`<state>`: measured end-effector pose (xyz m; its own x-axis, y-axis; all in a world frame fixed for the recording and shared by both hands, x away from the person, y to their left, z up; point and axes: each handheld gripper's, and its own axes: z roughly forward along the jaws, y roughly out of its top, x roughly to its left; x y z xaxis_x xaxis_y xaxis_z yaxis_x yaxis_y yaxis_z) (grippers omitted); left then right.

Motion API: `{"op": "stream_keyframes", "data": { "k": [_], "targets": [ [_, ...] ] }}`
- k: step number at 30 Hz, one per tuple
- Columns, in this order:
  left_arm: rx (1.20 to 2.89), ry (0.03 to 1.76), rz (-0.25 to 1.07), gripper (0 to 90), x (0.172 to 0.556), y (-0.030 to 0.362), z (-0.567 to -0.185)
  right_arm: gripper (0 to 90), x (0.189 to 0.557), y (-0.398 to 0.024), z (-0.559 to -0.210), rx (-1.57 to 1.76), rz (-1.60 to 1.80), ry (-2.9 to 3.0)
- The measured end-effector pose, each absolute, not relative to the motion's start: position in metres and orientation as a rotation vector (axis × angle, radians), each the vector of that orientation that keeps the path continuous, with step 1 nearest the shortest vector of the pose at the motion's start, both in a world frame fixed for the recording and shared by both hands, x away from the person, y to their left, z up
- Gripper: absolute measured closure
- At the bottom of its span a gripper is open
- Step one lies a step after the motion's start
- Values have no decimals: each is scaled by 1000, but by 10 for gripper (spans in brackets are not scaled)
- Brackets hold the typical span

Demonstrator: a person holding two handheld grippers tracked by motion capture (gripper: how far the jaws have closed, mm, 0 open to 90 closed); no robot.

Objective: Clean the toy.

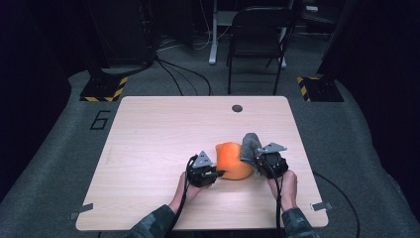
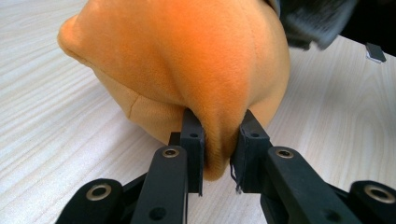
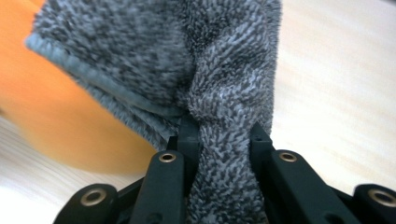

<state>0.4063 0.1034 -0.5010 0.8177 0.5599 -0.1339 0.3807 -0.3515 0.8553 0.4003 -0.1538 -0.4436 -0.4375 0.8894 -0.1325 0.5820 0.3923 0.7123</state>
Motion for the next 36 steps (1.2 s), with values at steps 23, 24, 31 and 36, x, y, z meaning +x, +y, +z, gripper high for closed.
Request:
{"op": "stream_keyframes", "data": {
  "k": [23,24,31,36],
  "targets": [
    [2025,639,254,490,406,106,-499,749,400,-133,-450,1185,802,2198],
    [2031,637,261,470,406,107,-499,749,400,-133,-450,1182,802,2196],
    [2043,596,323,301,405,111,-493,748,401,-133,-450,1193,809,2198],
    [2077,548,392,233,403,111,-490,749,402,-134,-450,1191,809,2200]
  ]
}}
